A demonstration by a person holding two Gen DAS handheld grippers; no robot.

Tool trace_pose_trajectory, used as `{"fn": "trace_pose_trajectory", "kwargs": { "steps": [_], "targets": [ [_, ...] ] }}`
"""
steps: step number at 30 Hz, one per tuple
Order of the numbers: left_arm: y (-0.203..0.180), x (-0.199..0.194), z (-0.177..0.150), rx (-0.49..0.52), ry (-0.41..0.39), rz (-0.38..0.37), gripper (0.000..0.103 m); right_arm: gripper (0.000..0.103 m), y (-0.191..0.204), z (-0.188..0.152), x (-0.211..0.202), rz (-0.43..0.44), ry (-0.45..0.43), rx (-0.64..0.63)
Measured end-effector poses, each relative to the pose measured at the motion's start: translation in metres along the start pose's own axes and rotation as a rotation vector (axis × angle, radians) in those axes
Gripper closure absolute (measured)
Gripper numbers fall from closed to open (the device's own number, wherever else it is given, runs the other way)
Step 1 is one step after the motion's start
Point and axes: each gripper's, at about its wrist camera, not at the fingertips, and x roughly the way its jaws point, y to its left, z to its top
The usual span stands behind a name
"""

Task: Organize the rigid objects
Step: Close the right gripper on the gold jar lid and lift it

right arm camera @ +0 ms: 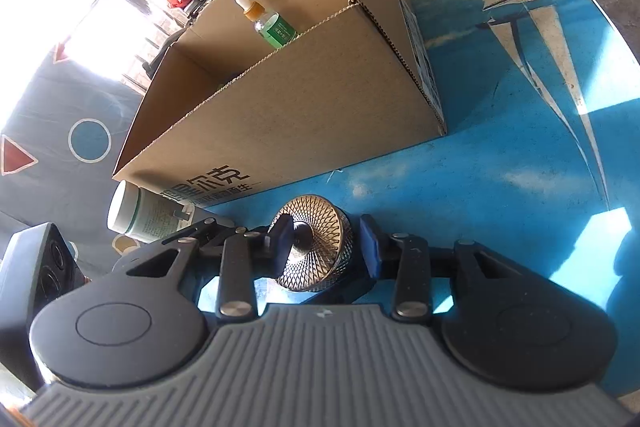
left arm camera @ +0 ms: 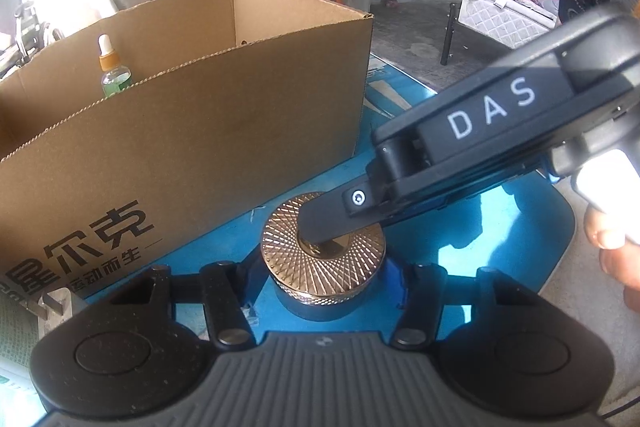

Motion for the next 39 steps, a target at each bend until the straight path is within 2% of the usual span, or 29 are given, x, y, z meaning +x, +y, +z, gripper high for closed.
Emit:
{"fn": "trace_pose_trajectory", "kwargs": {
  "steps": [5,23,39],
  "targets": [
    [-0.002,-0.001,-0.001,-0.006,-0.005,0.005,0.046,0.061,0.002,0.000,0.003,-0.003,0.002,-0.009],
    [-0.005,-0.011,0.001,-0.021,-0.017,0.012,0.046,0.061,0.011,-0.004,-0.001,-0.020,-0.011,-0.047],
    [-0.010,-0.043,0.001,-0.026,-0.071,0.041,0.046,0.061,0.034,-0.013,-0.027,-0.010,-0.057,-0.104]
  ]
}}
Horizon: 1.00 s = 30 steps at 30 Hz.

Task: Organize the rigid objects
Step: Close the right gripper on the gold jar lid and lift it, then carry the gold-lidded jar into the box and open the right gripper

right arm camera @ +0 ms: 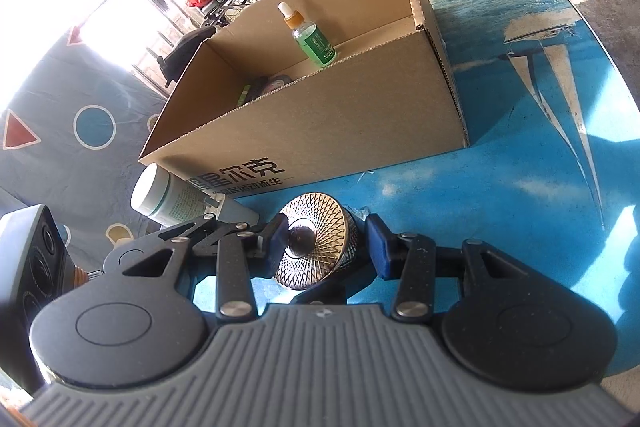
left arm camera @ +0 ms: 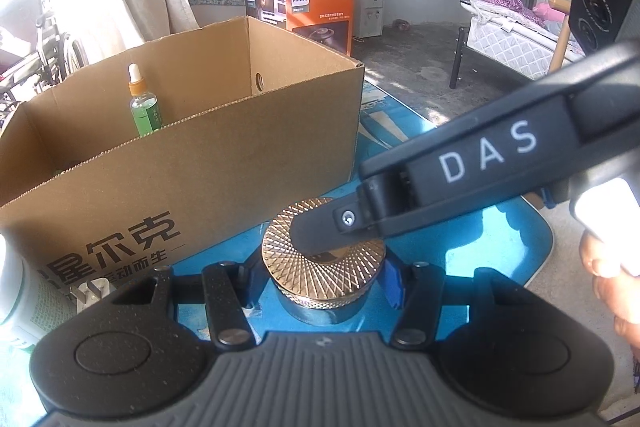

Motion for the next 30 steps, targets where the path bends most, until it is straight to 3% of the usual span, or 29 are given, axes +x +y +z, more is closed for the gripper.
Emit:
{"fn": "trace_pose_trajectory", "kwargs": {
  "steps": [10,19,26,30],
  "targets": [
    [0.009,-0.049,0.020,0.000,-0.119,0.036,0.046,0.061,0.044,0.010,-0.037,0.022,-0.097,-0.090],
    [0.035,-0.061,0.079,-0.027,-0.195,0.062,0.046,0.061,0.079,0.071,-0.054,0.037,-0.173,-0.203],
    [0.065,-0.017,0.131,-0.095,-0.132,0.049,0.046,0.059,0.075,0.146,-0.026,0.007,-0.129,-0.242],
    [0.098,0.028,0.153,-0.210,-0.048,0.003,0.046,0.054,0.063,0.189,0.015,-0.045,-0.055,-0.277]
  ]
}}
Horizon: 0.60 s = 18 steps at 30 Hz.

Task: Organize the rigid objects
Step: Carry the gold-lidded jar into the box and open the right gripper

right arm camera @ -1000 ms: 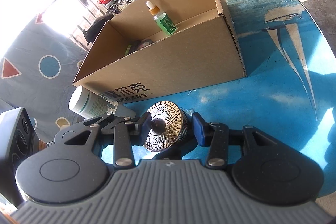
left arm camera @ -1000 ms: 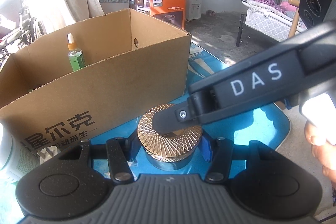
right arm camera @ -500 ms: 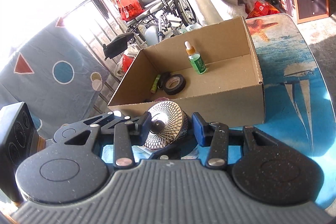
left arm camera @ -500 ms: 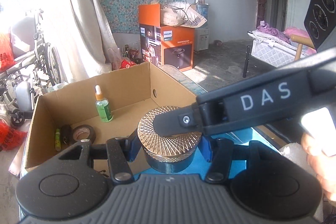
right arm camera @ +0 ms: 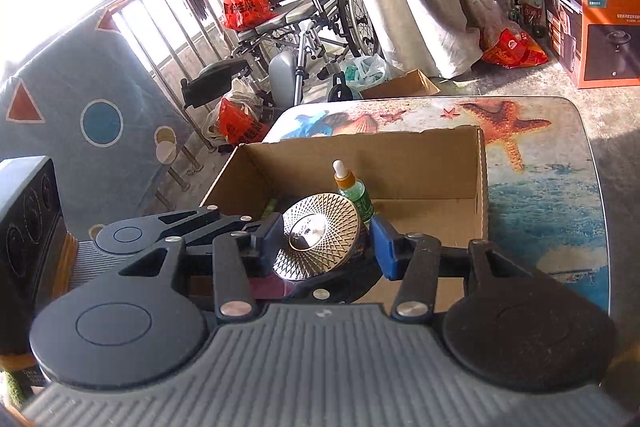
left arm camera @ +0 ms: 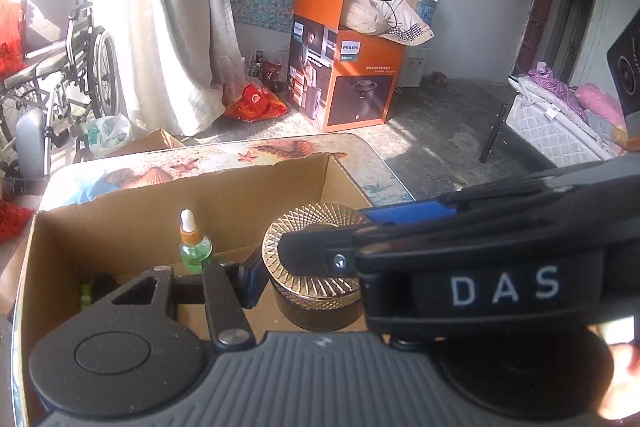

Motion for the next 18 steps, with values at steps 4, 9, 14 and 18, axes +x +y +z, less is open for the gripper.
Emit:
{"fn": "trace_pose_trajectory", "kwargs": {
  "steps": [4,9,14,18],
  "targets": [
    [0.016,0.040,0.011,-0.026,0.068,0.030,0.046,0.054,-0.030,0.027,0.048,0.010,0.082,0.035],
    [0.033,0.075,0.020,-0.047,0.144,0.054,0.046,0.054,-0.052,0.042,0.099,0.021,0.156,0.039],
    [0.046,0.099,0.025,-0.081,0.197,0.043,0.046,0.056,-0.064,0.054,0.134,0.019,0.215,0.021],
    [0.052,0.114,0.026,-0.123,0.225,0.016,0.046,0.057,-0.063,0.062,0.148,-0.023,0.235,-0.052]
  ]
}}
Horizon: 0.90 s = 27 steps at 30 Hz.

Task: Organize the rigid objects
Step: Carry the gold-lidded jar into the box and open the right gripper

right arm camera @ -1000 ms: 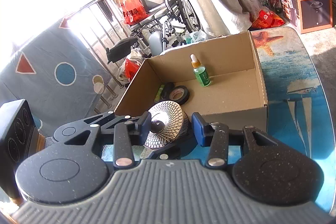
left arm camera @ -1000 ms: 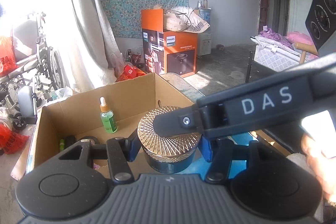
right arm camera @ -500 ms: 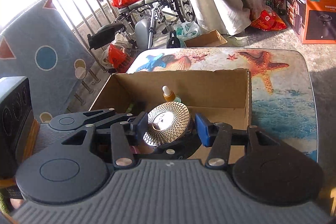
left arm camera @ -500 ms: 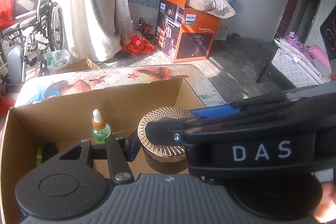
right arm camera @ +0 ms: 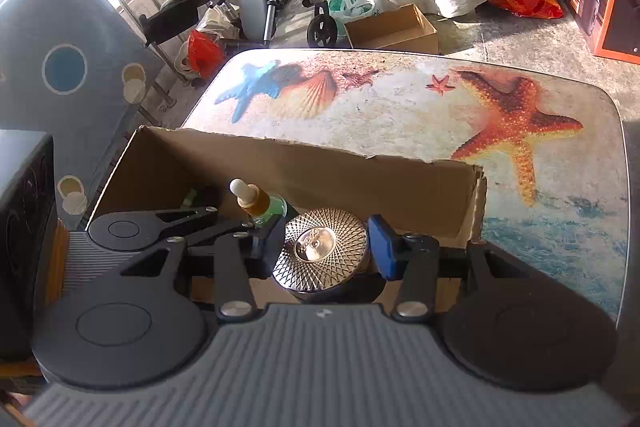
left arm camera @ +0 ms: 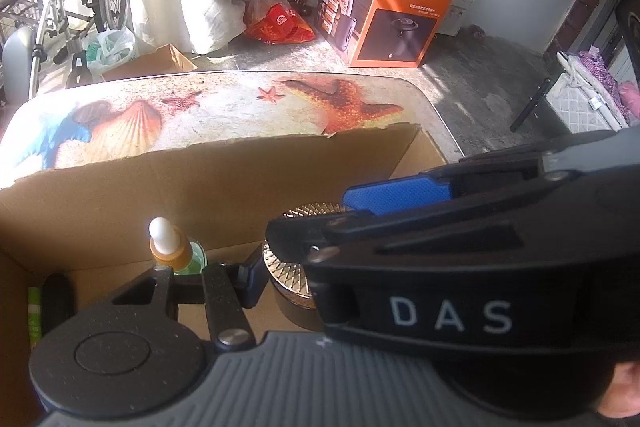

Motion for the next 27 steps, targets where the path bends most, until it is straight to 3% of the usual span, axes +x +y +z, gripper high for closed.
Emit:
{"fn": "trace_pose_trajectory", "kwargs": {
  "steps": [9,17,21,27],
  "targets": [
    [0.008,0.019,0.005,-0.094,0.051,-0.048,0.043,0.060,0.004,0.005,0.008,-0.058,-0.005,-0.083],
    [0.002,0.013,0.006,-0.094,0.031,-0.049,0.040,0.061,-0.001,0.002,0.001,-0.018,-0.052,-0.051],
    [-0.004,-0.002,0.002,-0.097,0.015,-0.073,0.035,0.061,0.003,-0.009,-0.020,0.003,-0.122,-0.030],
    [-0.016,-0.045,-0.021,-0.065,-0.032,-0.082,0.028,0.061,0.012,-0.053,-0.087,0.055,-0.311,0.052]
  ]
}}
